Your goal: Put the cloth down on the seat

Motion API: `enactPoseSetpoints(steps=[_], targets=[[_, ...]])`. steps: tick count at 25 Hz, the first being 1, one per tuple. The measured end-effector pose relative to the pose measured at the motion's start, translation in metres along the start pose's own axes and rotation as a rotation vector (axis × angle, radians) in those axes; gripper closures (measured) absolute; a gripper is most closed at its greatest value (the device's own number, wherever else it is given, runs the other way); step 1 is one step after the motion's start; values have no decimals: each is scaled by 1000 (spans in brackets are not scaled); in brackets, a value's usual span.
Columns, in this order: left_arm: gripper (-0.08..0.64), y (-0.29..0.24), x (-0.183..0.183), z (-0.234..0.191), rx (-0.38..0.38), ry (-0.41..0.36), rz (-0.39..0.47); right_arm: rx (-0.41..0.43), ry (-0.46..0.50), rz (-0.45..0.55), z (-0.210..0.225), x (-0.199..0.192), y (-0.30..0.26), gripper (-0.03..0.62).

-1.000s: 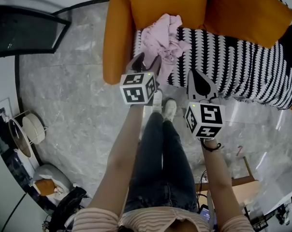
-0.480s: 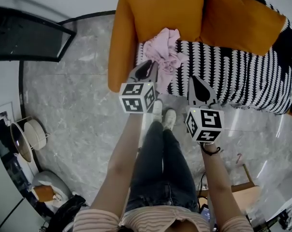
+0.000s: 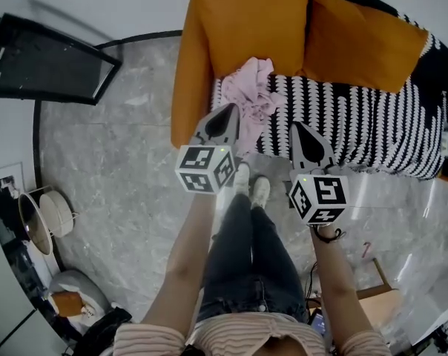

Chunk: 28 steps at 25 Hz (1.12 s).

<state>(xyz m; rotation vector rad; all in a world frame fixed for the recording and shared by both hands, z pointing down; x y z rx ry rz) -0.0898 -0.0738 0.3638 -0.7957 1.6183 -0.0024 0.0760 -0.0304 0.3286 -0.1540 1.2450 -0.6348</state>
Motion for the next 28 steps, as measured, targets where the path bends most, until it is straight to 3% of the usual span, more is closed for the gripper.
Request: enactPoseSetpoints(steps=[5, 20, 28], targets=[[548, 16, 22, 4, -3, 6, 46, 37, -12, 37, -6, 14, 9, 584], [548, 61, 44, 14, -11, -35, 51, 84, -26, 86, -31, 38, 45, 584], [548, 81, 48, 10, -10, -8, 61, 104, -24, 111, -45, 48, 60, 584]])
Point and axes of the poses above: the fingertips, and each gripper's own axes: y backward along the fingers, z to its right, x out of its top, the point moved 4 cm from there along y, backward along the fingers, and after that the axes turned 7 degrees about -y, right-handed, at the moved point
